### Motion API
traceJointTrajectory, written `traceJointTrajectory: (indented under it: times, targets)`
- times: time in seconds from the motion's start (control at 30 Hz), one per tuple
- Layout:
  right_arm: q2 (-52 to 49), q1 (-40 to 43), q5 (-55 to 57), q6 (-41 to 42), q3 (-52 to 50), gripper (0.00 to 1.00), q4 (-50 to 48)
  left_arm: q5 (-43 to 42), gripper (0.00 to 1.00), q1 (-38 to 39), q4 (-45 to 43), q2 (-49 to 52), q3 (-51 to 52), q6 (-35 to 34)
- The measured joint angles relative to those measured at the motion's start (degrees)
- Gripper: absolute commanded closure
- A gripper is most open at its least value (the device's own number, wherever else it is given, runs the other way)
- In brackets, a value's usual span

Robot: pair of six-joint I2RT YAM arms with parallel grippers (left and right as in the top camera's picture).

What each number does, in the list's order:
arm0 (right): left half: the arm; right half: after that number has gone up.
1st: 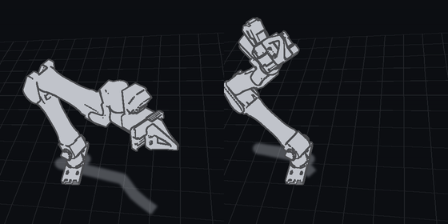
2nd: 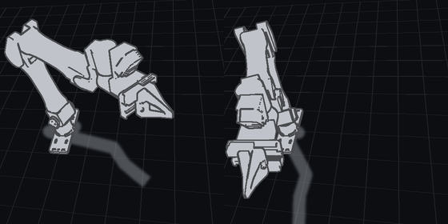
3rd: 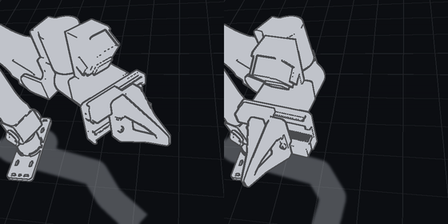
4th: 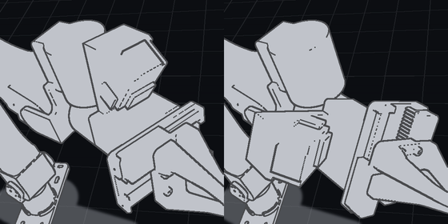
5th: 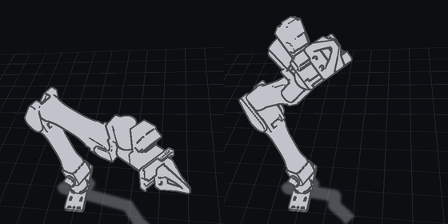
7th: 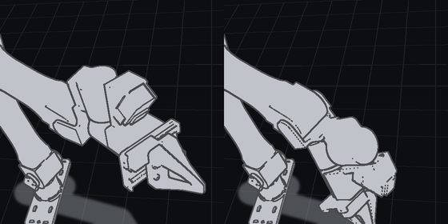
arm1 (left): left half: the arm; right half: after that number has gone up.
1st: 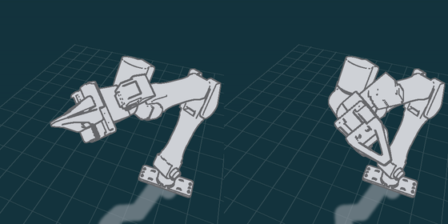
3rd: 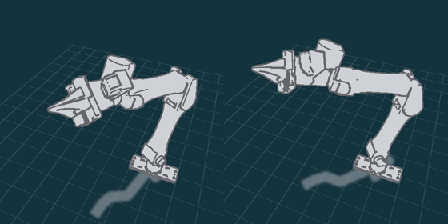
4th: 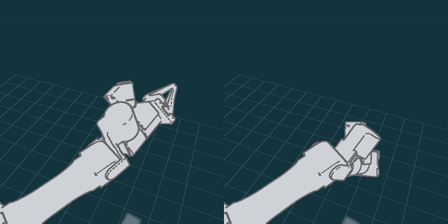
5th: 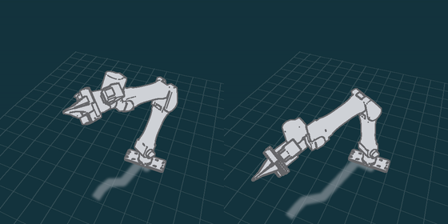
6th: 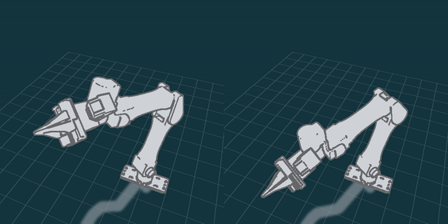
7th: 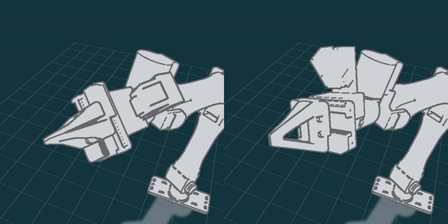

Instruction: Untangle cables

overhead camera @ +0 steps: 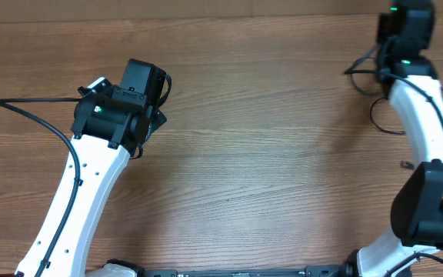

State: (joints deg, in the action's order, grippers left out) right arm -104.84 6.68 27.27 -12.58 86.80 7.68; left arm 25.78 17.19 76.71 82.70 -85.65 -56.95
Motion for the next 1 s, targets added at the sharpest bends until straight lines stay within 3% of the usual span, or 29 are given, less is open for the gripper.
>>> traceJointTrajectory:
  times: [0.17,0.27,0.43,0.47,0.5,0.53,1.0]
  targets:
    - [0.0,5.4,-8.7,1.9,0.0,0.92,1.2,0.0,0.0,0.0,0.0,0.0,0.0,0.0]
    - [0.0,6.2,-12.3,2.6,0.0,0.78,1.3,0.0,0.0,0.0,0.0,0.0,0.0,0.0]
    - [-1.5,5.3,-15.4,3.6,0.0,0.42,2.8,0.0,0.0,0.0,0.0,0.0,0.0,0.0]
    - [-2.3,5.2,-16.0,3.7,0.0,0.32,4.0,0.0,0.0,0.0,0.0,0.0,0.0,0.0]
    - [-2.8,5.2,-16.4,3.7,0.0,0.05,5.1,0.0,0.0,0.0,0.0,0.0,0.0,0.0]
    - [-3.5,5.2,-16.7,4.0,0.0,0.0,6.4,0.0,0.0,0.0,0.0,0.0,0.0,0.0]
    - [-4.9,4.0,-21.4,7.2,0.0,0.0,28.2,0.0,0.0,0.0,0.0,0.0,0.0,0.0]
